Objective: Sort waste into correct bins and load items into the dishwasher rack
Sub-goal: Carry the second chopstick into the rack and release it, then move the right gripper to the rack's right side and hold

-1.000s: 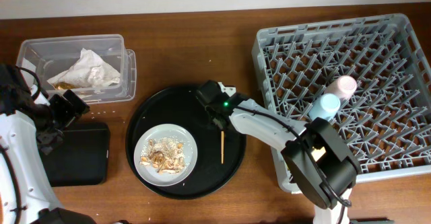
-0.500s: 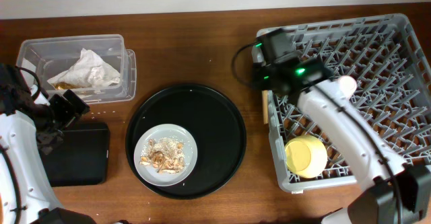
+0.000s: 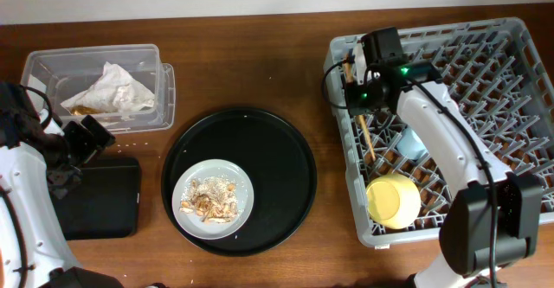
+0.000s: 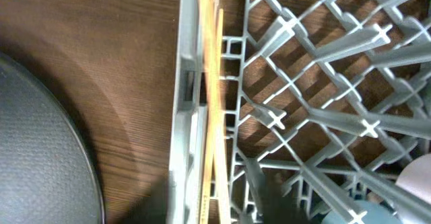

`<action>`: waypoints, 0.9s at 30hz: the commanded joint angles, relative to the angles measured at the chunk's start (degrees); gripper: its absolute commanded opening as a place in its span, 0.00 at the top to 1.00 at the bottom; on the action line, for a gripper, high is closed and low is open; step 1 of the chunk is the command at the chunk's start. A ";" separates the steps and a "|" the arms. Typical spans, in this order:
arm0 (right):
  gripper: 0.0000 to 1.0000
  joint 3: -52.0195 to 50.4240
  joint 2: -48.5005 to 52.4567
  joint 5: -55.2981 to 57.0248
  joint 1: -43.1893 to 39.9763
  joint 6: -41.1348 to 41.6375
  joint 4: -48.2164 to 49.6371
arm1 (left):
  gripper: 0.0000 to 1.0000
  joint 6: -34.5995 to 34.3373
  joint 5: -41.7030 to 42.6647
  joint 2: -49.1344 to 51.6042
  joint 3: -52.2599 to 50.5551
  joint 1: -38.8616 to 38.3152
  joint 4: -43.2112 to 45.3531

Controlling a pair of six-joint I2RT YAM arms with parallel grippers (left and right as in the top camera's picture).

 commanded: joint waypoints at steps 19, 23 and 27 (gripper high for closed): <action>0.01 2.93 -26.43 -4.50 -5.84 13.20 -18.71 | 0.01 -0.57 0.00 -0.66 0.76 0.20 -0.04; 0.01 2.93 -30.29 -4.33 -11.82 13.18 -20.68 | 0.01 -0.57 0.00 -0.66 0.76 0.20 -0.04; 0.01 2.91 -30.75 -2.69 -17.27 12.92 -23.82 | 0.01 -0.57 0.00 -0.66 0.76 0.20 -0.04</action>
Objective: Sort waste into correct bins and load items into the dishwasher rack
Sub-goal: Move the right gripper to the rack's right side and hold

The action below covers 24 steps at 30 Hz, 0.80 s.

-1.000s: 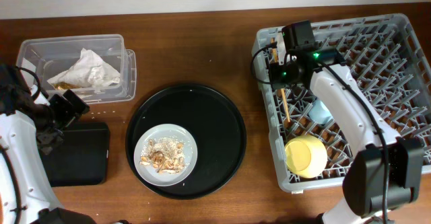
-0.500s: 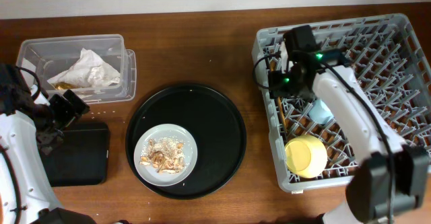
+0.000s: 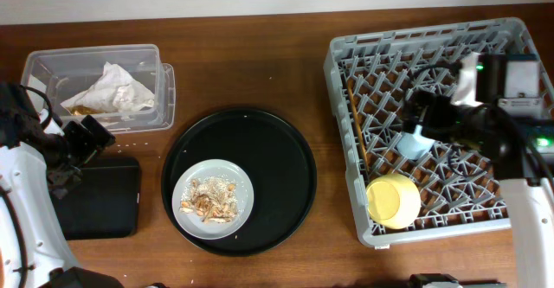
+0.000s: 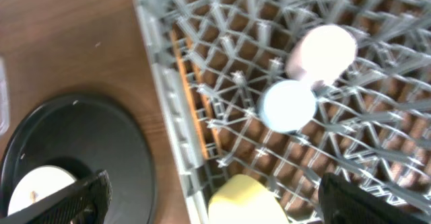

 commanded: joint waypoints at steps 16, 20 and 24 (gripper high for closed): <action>0.01 0.81 3.26 6.49 -6.93 0.28 -10.03 | 0.01 -0.57 0.00 -0.66 0.76 0.20 -0.07; 0.01 0.81 3.65 6.49 -6.93 0.28 -10.03 | 0.01 -0.57 0.00 -0.66 0.76 0.20 -0.04; 0.01 0.81 3.67 6.49 -6.93 0.28 -10.03 | 0.01 -0.57 0.00 -0.66 0.76 0.20 -0.04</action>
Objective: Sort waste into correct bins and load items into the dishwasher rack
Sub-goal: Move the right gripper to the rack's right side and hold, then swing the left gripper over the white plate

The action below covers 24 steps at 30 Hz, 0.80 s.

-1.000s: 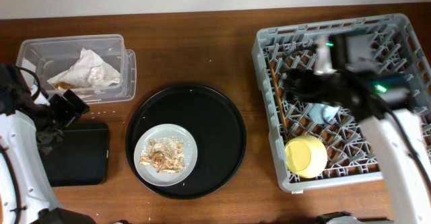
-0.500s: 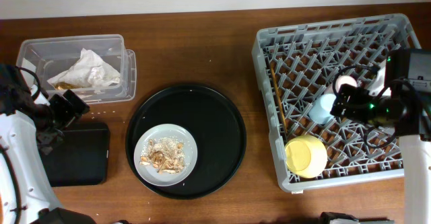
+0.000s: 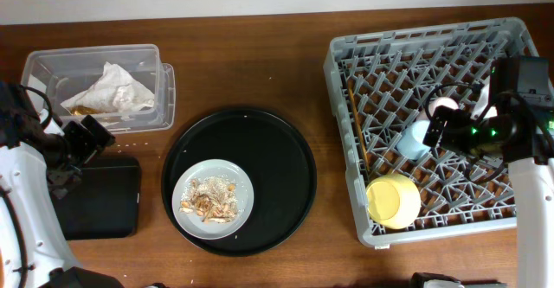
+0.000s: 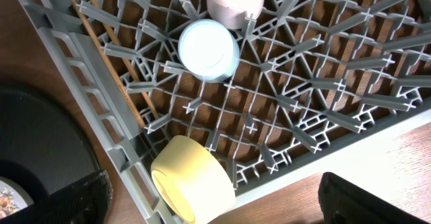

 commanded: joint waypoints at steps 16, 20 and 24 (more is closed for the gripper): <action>0.01 0.83 0.20 0.87 -0.42 0.28 -0.02 | 0.01 -0.57 20.41 -0.66 0.76 0.17 -2.32; 0.01 0.83 0.20 0.87 -0.42 0.28 0.00 | 0.01 0.17 25.20 -0.66 0.72 -0.31 -10.78; 0.01 0.83 0.20 0.87 -0.42 0.28 0.00 | 0.01 9.11 25.16 -0.66 0.68 -5.64 -13.94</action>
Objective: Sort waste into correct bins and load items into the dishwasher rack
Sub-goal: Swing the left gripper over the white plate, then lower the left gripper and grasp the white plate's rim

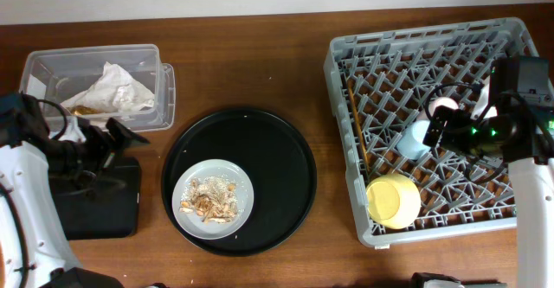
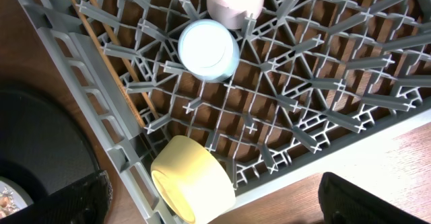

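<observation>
The grey dishwasher rack [image 1: 511,41] on the right holds wooden chopsticks [image 1: 357,124] along its left wall, a yellow cup [image 2: 192,180], a blue cup [image 2: 207,48] and a pink cup. My right gripper [image 2: 229,204] hangs open and empty above the rack's near right part. A white plate [image 1: 212,199] with food scraps sits on the round black tray [image 1: 277,150]. My left gripper [image 1: 121,143] is over the top right corner of the black bin [image 1: 95,210], just left of the tray. Its fingers look spread with nothing in them.
A clear plastic bin [image 1: 156,59] at the back left holds crumpled white paper [image 1: 112,87] and some brown scraps. Bare wooden table [image 1: 251,59] lies between the bins, the tray and the rack.
My left gripper has moved right, from the black bin's upper left edge to its upper right corner near the tray. The right arm and everything in the rack are unchanged.
My right gripper was low at the rack's left wall, right by the chopsticks. Then it was higher over the rack's middle, open, with the chopsticks left lying in the rack. It then hung over the right part and stayed, and now the left arm has shifted towards the tray.
</observation>
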`<action>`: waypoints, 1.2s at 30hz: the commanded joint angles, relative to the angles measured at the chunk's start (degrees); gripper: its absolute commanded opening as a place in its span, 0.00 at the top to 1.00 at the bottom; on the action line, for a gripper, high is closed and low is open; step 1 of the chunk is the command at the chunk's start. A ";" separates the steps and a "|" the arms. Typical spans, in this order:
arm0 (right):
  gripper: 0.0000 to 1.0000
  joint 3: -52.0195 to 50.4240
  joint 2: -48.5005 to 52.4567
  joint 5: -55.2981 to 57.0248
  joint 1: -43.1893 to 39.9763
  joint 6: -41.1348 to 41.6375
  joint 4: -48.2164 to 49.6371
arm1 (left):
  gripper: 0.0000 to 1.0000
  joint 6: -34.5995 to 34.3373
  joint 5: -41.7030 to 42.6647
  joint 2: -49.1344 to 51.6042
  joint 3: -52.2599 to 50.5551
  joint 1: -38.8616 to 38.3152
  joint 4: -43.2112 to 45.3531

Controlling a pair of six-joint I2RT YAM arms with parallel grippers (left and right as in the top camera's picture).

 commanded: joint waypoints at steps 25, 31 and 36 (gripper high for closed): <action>0.01 0.83 0.20 0.85 -0.42 0.26 0.02 | 0.01 -6.23 -21.77 -0.63 0.55 -54.90 10.12; 0.01 0.83 0.20 0.85 -0.42 0.26 0.02 | 0.01 -6.23 -21.81 -0.31 -1.51 -54.90 12.81; 0.01 0.83 0.20 0.85 -0.42 0.26 0.02 | 0.39 -13.05 -25.40 -0.22 -7.48 -54.90 14.03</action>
